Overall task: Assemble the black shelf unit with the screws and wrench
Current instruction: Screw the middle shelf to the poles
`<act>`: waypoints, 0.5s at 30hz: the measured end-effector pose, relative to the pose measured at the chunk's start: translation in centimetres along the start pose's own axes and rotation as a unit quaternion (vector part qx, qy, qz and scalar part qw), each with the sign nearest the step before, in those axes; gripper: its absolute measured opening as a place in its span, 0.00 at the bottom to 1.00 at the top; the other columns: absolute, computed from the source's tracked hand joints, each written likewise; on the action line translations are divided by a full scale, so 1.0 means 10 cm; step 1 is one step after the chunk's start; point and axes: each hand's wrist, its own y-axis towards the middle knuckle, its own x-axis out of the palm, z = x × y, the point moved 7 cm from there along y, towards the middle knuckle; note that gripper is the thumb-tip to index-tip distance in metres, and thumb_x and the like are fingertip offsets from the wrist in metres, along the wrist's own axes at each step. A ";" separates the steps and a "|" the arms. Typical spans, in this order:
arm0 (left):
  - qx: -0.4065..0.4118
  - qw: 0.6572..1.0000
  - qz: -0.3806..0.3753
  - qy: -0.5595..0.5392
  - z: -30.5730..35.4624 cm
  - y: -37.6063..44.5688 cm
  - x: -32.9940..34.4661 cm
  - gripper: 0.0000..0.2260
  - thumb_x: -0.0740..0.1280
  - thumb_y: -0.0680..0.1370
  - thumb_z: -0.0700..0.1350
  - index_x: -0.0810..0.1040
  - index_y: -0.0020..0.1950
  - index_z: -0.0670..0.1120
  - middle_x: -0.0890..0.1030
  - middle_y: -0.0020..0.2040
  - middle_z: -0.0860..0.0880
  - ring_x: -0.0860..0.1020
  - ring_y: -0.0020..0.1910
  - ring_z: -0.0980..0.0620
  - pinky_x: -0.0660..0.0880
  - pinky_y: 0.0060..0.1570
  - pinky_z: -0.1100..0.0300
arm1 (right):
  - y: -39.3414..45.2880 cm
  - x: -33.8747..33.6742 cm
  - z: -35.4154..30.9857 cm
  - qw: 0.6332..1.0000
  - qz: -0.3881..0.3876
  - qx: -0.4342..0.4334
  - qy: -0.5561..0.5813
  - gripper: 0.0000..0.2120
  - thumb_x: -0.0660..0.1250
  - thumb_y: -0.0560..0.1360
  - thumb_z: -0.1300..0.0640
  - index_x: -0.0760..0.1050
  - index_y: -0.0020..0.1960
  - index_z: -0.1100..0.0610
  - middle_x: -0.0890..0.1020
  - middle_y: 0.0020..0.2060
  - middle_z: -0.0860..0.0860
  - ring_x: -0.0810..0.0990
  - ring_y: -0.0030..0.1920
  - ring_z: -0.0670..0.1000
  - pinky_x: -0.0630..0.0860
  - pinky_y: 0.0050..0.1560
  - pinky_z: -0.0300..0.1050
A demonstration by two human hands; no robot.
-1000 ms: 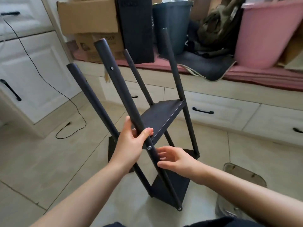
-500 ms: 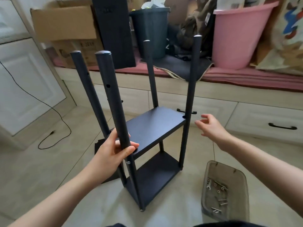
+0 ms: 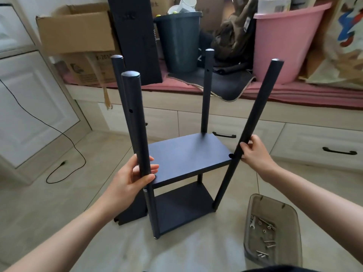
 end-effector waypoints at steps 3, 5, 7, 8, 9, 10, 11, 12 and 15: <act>0.007 1.000 0.025 -0.003 -0.04 0.08 -0.06 0.25 0.69 0.78 0.32 0.74 0.68 0.57 0.85 0.57 0.50 0.82 0.60 0.54 0.77 0.59 0.65 | -0.18 -0.08 0.06 1.000 0.007 0.001 0.008 0.01 0.58 0.83 0.56 0.68 0.53 0.51 0.77 0.51 0.63 0.81 0.52 0.64 0.77 0.57 0.67; 0.011 0.999 0.052 -0.001 -0.07 0.17 -0.13 0.26 0.69 0.78 0.32 0.74 0.68 0.59 0.84 0.58 0.52 0.82 0.59 0.56 0.77 0.60 0.64 | -0.30 -0.10 0.04 1.000 0.008 0.001 0.013 0.03 0.60 0.82 0.57 0.68 0.52 0.50 0.78 0.50 0.63 0.81 0.52 0.64 0.78 0.55 0.67; 0.017 0.995 0.099 0.019 -0.10 0.26 -0.20 0.24 0.70 0.78 0.32 0.76 0.62 0.60 0.85 0.53 0.57 0.83 0.56 0.59 0.78 0.58 0.65 | -0.45 -0.10 0.00 1.000 0.003 -0.009 0.001 0.03 0.61 0.82 0.58 0.69 0.54 0.52 0.79 0.49 0.60 0.81 0.52 0.60 0.78 0.56 0.66; 0.018 0.992 0.122 0.033 -0.12 0.30 -0.24 0.23 0.70 0.77 0.32 0.77 0.57 0.61 0.85 0.50 0.59 0.83 0.54 0.61 0.78 0.56 0.65 | -0.53 -0.09 -0.02 1.000 -0.002 -0.017 -0.005 0.04 0.62 0.82 0.58 0.69 0.56 0.52 0.80 0.49 0.57 0.81 0.53 0.57 0.78 0.56 0.63; 0.014 0.989 0.143 0.045 -0.15 0.34 -0.27 0.22 0.71 0.77 0.33 0.77 0.54 0.61 0.85 0.48 0.61 0.83 0.51 0.63 0.78 0.54 0.65 | -0.61 -0.09 -0.04 1.000 -0.009 -0.025 -0.013 0.05 0.63 0.82 0.58 0.70 0.57 0.52 0.80 0.49 0.54 0.80 0.53 0.53 0.79 0.55 0.59; 0.008 0.985 0.160 0.058 -0.17 0.39 -0.29 0.20 0.71 0.77 0.33 0.78 0.53 0.60 0.85 0.47 0.61 0.83 0.50 0.64 0.77 0.54 0.64 | -0.69 -0.08 -0.06 0.999 -0.015 -0.030 -0.022 0.06 0.64 0.81 0.58 0.70 0.57 0.51 0.80 0.49 0.51 0.80 0.53 0.51 0.79 0.54 0.55; 0.002 0.982 0.173 0.070 -0.19 0.43 -0.31 0.17 0.72 0.77 0.34 0.78 0.53 0.58 0.84 0.47 0.61 0.82 0.49 0.65 0.77 0.54 0.63 | -0.76 -0.08 -0.06 0.999 -0.022 -0.034 -0.031 0.07 0.65 0.80 0.58 0.71 0.57 0.50 0.80 0.48 0.50 0.80 0.52 0.49 0.79 0.52 0.52; -0.003 0.980 0.183 0.081 -0.20 0.48 -0.31 0.15 0.72 0.77 0.35 0.79 0.55 0.55 0.83 0.48 0.61 0.82 0.49 0.64 0.77 0.54 0.62 | -0.84 -0.08 -0.06 0.998 -0.030 -0.038 -0.039 0.08 0.67 0.79 0.58 0.71 0.56 0.49 0.80 0.47 0.49 0.81 0.50 0.48 0.80 0.50 0.50; -0.014 0.975 0.203 0.089 -0.21 0.64 -0.32 0.14 0.71 0.77 0.34 0.78 0.58 0.50 0.82 0.49 0.57 0.81 0.51 0.59 0.77 0.56 0.59 | -1.02 -0.04 -0.10 0.991 -0.070 -0.072 -0.085 0.15 0.71 0.76 0.57 0.71 0.53 0.41 0.81 0.42 0.47 0.82 0.42 0.44 0.79 0.41 0.38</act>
